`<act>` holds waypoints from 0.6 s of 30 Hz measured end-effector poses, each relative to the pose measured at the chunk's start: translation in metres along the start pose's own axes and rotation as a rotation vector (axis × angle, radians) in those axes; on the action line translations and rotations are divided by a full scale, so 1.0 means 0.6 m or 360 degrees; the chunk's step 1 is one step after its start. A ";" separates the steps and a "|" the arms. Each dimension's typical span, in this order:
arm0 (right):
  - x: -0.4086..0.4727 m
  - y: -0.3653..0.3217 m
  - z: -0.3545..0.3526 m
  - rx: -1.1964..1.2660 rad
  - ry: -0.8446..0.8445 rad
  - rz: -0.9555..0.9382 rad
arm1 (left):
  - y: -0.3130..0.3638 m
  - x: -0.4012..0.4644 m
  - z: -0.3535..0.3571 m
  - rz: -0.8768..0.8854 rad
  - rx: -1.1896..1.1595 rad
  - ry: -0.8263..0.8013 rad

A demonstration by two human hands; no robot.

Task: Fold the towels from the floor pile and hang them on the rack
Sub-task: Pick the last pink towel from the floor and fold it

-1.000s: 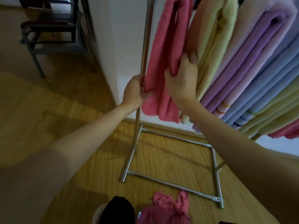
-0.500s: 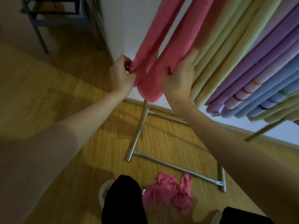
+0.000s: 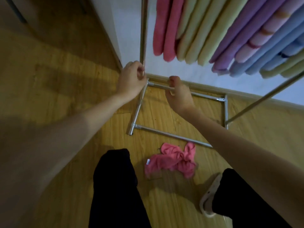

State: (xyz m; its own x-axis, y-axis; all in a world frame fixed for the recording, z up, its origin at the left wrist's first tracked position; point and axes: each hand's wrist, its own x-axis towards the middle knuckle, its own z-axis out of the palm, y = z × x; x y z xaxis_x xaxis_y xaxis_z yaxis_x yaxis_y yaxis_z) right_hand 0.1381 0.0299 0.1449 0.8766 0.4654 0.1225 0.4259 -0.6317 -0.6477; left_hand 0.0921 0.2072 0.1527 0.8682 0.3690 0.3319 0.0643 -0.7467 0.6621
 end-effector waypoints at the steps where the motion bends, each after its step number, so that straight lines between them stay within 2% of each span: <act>1: -0.014 0.031 0.004 -0.0066 -0.0099 0.0047 | -0.013 -0.016 0.018 -0.0046 0.0040 -0.0105; 6: -0.101 0.204 0.043 -0.0312 -0.0671 0.0371 | -0.071 -0.084 0.126 -0.0316 0.0260 -0.0740; 10: -0.172 0.314 0.087 -0.0377 -0.0926 0.0567 | -0.114 -0.147 0.213 -0.0384 0.0447 -0.1321; 12: -0.207 0.351 0.118 -0.0393 -0.1003 0.0612 | -0.136 -0.190 0.255 -0.0470 0.0465 -0.1461; 18: -0.281 0.417 0.232 -0.0405 -0.1354 0.0595 | -0.225 -0.338 0.350 -0.0882 0.0403 -0.1668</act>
State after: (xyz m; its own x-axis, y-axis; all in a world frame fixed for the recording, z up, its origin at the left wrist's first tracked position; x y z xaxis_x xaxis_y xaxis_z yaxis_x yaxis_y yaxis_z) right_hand 0.0658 -0.1206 -0.1424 0.5524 0.4372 -0.7097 0.2755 -0.8993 -0.3395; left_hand 0.0107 0.1170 -0.1447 0.6622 0.1336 -0.7374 0.5461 -0.7598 0.3528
